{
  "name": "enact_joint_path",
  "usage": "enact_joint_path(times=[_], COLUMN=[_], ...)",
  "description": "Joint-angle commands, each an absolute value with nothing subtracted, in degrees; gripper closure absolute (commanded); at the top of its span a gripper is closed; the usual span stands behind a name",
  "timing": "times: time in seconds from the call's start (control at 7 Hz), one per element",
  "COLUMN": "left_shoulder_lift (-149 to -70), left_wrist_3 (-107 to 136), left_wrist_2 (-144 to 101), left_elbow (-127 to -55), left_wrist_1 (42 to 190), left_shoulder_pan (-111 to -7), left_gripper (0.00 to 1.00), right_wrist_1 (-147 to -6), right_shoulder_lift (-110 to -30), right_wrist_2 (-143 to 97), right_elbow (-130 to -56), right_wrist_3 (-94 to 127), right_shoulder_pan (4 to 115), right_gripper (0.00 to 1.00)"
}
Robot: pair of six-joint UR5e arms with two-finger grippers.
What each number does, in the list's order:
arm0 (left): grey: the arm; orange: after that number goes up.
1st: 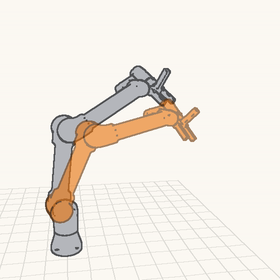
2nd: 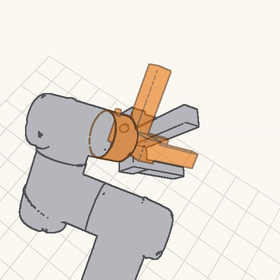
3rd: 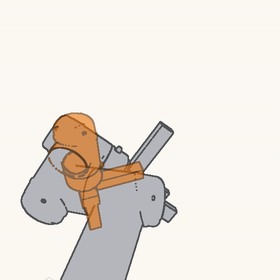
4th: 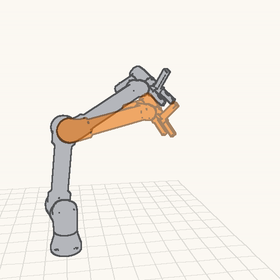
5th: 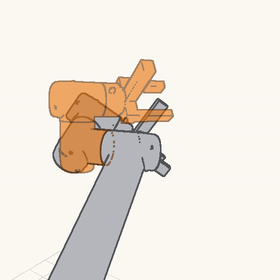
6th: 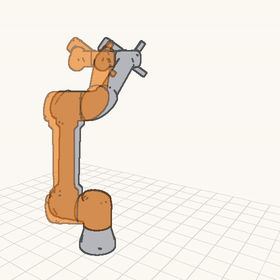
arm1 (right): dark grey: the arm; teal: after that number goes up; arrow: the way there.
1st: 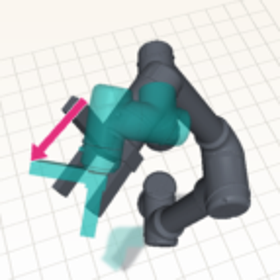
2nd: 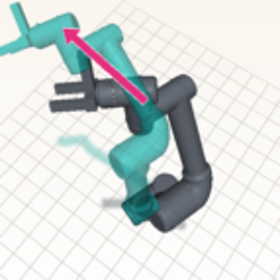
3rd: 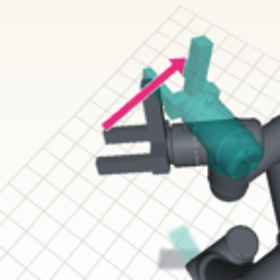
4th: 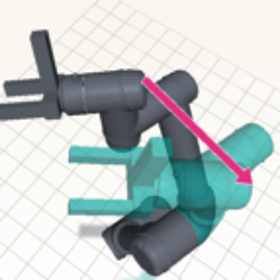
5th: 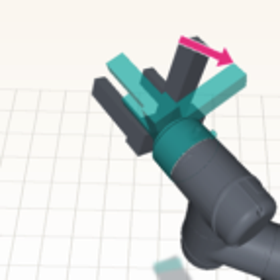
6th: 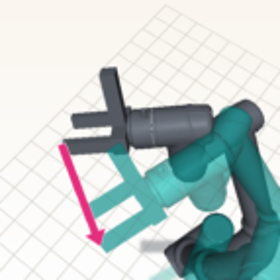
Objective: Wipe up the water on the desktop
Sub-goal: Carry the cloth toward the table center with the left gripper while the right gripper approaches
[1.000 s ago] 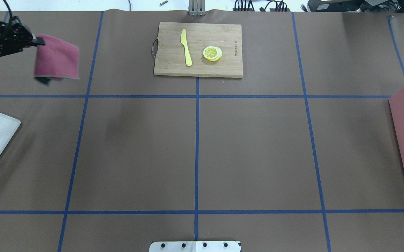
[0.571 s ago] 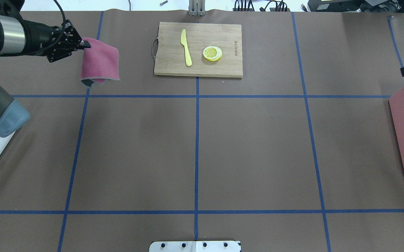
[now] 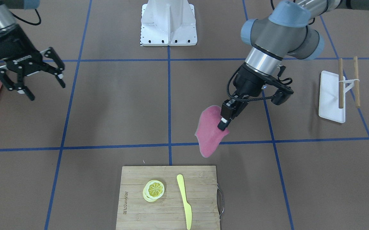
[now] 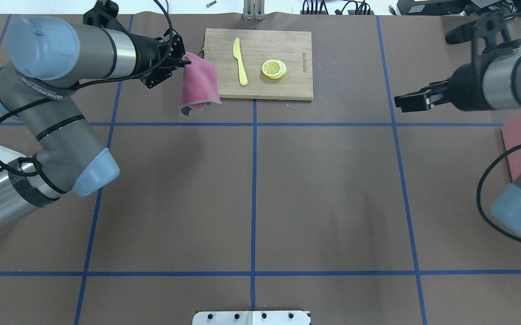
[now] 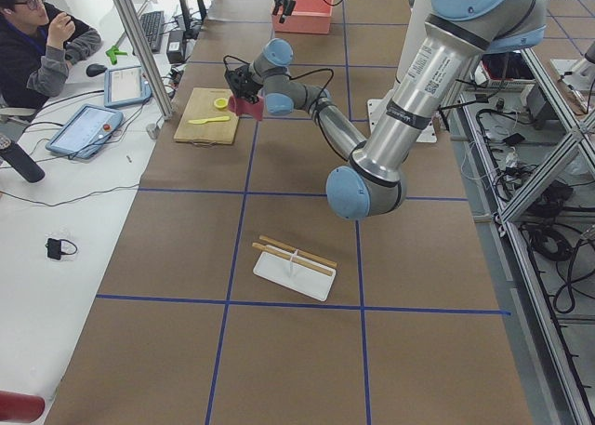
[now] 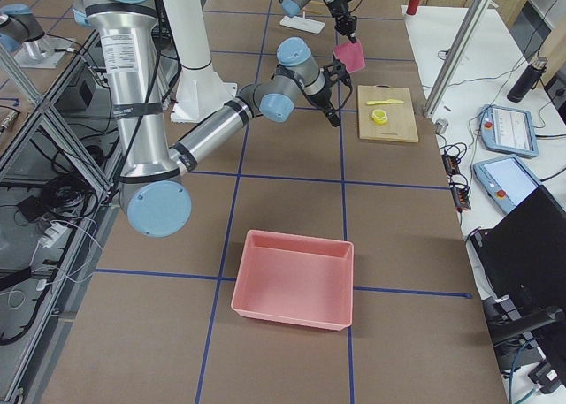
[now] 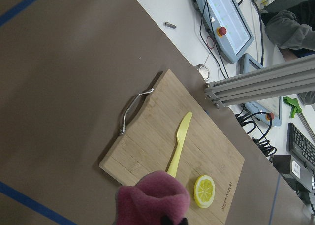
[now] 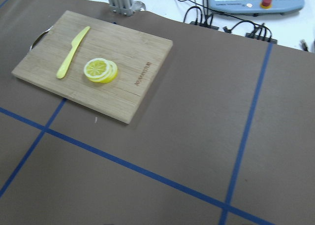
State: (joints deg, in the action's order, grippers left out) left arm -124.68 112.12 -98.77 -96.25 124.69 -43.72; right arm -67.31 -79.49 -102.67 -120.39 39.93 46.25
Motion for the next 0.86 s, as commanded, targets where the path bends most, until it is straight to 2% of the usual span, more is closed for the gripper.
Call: enact_joint_path(times=[0.0, 0.29, 0.71], left_shoulder_lift=[-128.92, -131.64, -132.8], left_wrist_3=[117.57, 125.11, 127.09], left_wrist_2=[-94.49, -94.57, -95.01], left_elbow=[-96.15, -96.33, -101.23], left_wrist_1=[121.12, 121.11, 120.16], left_shoulder_pan=[-40.87, -40.69, -35.18], left_gripper=[1.0, 1.0, 1.0], right_wrist_1=[-67.94, -67.94, -67.85], right_shoulder_lift=[-74.55, -71.04, -68.91], right_wrist_2=[-82.97, -71.25, -65.33], right_elbow=[-119.63, -115.86, -112.94], right_wrist_3=[40.43, 40.43, 40.43], right_shoulder_pan=[31.27, 23.68, 20.66], right_gripper=[0.09, 0.09, 0.12])
